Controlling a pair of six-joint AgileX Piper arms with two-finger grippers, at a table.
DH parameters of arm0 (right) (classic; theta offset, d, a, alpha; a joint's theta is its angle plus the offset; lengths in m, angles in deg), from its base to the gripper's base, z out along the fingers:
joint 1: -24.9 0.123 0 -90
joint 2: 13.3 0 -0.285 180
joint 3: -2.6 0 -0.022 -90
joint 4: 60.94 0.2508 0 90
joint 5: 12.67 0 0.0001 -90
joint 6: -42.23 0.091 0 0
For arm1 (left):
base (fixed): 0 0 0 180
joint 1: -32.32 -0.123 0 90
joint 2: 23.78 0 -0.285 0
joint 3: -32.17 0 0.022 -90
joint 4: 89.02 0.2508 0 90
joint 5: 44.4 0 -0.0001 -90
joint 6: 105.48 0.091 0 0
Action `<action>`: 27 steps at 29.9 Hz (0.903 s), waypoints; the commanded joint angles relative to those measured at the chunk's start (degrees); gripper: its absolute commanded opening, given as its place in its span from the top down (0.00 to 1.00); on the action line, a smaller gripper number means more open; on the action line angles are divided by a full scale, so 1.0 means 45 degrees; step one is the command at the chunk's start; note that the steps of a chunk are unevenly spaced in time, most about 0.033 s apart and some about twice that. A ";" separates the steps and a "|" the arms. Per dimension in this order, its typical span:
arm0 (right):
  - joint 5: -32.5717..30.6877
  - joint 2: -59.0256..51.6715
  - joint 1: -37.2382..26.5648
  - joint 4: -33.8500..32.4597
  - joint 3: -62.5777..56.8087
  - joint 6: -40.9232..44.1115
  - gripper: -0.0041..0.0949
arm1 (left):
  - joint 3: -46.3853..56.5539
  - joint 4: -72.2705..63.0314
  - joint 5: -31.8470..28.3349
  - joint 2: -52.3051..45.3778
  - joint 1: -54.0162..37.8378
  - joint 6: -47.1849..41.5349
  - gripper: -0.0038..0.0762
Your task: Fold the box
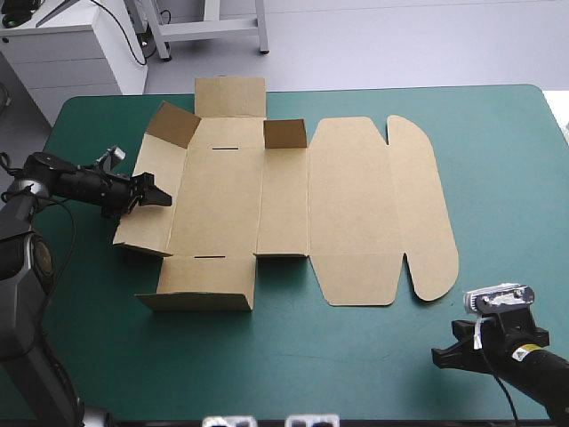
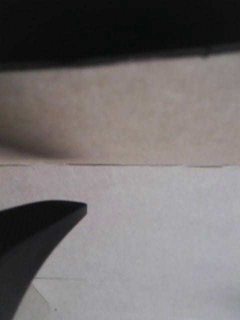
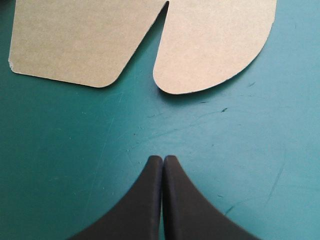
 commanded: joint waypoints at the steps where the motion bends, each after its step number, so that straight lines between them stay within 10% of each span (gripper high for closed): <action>1: 0.0620 0.0072 0.0044 0.0209 0.0358 0.0118 0.97 | -0.0042 0.0963 0.1141 -0.0435 0.0185 -0.0163 0.77; 4: 0.0620 0.0072 0.0044 0.0209 0.0358 0.0122 0.97 | -0.0042 0.1146 0.1141 -0.0594 0.0185 -0.0163 0.96; 27: 0.1001 0.0072 0.0044 0.0184 0.0358 0.0143 0.97 | -0.3382 0.5663 0.0912 -0.3567 0.3642 0.0972 0.96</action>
